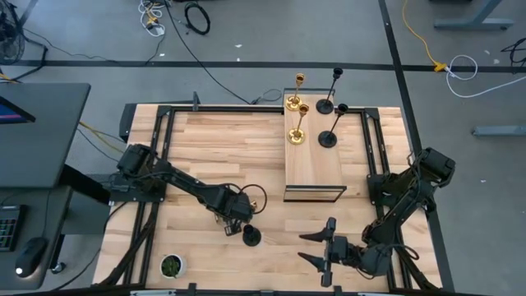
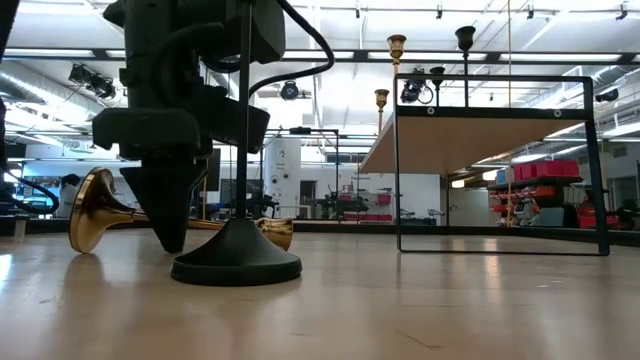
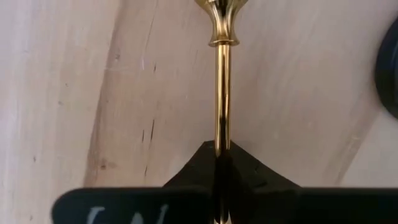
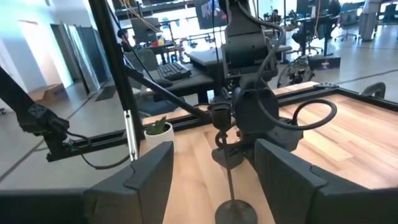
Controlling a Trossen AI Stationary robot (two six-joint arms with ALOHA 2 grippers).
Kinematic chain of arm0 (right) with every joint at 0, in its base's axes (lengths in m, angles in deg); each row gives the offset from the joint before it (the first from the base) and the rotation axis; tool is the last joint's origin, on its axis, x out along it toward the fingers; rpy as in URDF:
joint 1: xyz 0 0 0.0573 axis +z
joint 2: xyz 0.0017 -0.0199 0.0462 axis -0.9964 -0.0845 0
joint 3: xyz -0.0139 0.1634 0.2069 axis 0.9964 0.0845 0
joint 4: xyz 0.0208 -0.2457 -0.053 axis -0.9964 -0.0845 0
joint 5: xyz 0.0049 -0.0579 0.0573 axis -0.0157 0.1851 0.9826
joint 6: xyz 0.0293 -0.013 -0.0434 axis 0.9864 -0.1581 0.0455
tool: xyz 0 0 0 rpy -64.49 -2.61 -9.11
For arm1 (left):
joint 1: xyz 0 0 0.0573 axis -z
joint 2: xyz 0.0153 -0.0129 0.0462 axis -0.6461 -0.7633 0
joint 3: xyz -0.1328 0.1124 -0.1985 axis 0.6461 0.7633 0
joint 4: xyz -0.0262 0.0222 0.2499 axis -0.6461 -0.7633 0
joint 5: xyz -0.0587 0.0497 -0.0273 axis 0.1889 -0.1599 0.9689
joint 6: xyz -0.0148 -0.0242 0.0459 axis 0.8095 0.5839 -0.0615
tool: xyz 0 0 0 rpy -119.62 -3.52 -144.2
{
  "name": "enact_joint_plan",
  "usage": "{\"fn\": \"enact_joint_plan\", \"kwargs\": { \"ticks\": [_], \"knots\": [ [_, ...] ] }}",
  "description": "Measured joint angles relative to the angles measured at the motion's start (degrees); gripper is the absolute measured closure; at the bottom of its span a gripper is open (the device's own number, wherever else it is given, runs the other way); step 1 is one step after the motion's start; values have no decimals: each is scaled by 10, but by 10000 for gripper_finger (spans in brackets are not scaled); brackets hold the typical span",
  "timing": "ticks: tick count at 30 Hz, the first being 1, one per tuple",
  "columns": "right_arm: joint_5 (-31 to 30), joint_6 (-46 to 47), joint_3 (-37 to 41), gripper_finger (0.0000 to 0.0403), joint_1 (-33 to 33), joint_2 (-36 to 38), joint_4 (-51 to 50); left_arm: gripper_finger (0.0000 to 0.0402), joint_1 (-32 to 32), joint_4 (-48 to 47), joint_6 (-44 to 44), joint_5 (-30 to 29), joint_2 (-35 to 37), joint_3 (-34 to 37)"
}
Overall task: Pick & Place candle stick holders
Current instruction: Put the gold candleholder on the shelf aligned with the other gold candleholders
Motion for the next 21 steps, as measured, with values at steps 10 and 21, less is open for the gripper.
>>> {"fn": "enact_joint_plan", "kwargs": {
  "ticks": [10,21],
  "knots": [
    [0,-2,0,179,0,0,-1,391,5,-60,31,-46,48,1],
    [0,21,0,179,-12,0,-15,391,49,-41,35,-199,250,1]
  ]
}}
